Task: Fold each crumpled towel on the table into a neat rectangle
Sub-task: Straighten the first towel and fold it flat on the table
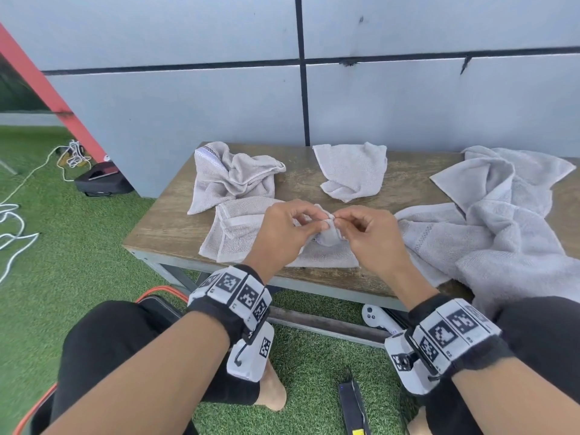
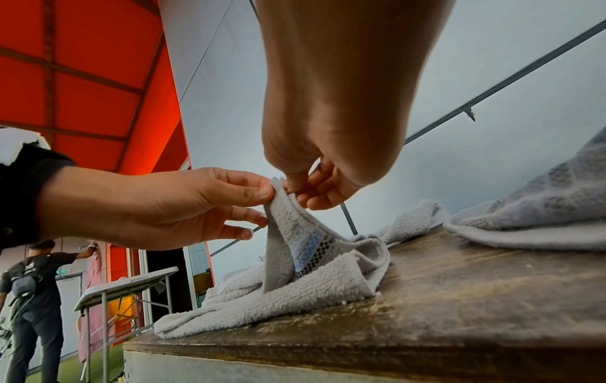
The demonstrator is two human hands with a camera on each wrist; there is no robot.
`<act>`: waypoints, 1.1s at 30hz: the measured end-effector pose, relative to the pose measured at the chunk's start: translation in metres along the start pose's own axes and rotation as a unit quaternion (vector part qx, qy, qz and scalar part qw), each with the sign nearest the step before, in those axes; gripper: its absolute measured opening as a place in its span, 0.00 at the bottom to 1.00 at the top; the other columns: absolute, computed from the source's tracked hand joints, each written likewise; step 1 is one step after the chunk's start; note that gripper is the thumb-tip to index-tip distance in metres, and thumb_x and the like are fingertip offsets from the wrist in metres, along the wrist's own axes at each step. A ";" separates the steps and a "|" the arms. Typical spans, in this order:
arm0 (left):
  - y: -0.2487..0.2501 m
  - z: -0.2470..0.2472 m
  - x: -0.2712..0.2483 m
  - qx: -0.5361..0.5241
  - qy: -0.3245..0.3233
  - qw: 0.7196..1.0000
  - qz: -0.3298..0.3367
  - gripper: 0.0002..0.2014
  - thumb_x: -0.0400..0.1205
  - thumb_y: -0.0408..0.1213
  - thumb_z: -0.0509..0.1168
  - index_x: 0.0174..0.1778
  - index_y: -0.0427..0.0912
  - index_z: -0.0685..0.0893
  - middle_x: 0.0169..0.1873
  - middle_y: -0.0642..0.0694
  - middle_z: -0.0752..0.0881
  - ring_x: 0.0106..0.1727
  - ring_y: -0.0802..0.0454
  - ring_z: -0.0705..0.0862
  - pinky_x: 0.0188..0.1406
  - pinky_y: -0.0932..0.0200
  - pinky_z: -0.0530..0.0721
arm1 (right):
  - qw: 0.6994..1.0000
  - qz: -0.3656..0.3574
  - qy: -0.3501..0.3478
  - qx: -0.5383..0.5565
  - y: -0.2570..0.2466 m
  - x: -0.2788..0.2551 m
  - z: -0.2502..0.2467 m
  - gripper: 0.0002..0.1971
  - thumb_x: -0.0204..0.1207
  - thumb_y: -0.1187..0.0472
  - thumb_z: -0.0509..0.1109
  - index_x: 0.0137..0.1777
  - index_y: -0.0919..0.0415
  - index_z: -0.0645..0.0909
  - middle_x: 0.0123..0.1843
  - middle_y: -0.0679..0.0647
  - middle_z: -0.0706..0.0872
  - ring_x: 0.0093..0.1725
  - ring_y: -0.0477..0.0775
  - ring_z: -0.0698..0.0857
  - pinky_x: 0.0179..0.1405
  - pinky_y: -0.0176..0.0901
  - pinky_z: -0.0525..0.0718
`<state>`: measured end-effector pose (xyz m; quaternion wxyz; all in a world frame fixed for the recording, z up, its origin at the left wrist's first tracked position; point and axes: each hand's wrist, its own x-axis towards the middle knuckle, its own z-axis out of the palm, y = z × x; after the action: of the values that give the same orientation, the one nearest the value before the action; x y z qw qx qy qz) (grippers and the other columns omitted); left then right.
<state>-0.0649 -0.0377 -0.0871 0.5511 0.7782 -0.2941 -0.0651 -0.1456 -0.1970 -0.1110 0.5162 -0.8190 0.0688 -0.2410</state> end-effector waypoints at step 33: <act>0.004 0.002 0.003 0.006 0.004 1.000 0.006 0.07 0.78 0.29 0.77 0.51 0.41 0.94 0.36 0.55 0.87 0.28 0.62 0.72 0.31 0.71 0.75 | 1.000 -0.001 -0.013 0.010 -0.001 -0.008 -0.004 0.06 0.81 0.66 0.73 0.46 0.58 0.90 0.35 0.39 0.87 0.34 0.40 0.81 0.38 0.30 0.77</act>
<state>-0.0649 -0.0413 -0.0839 0.5479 0.7800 -0.2970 -0.0563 -0.1546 -0.1968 -0.1111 0.5253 -0.8168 0.0590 -0.2311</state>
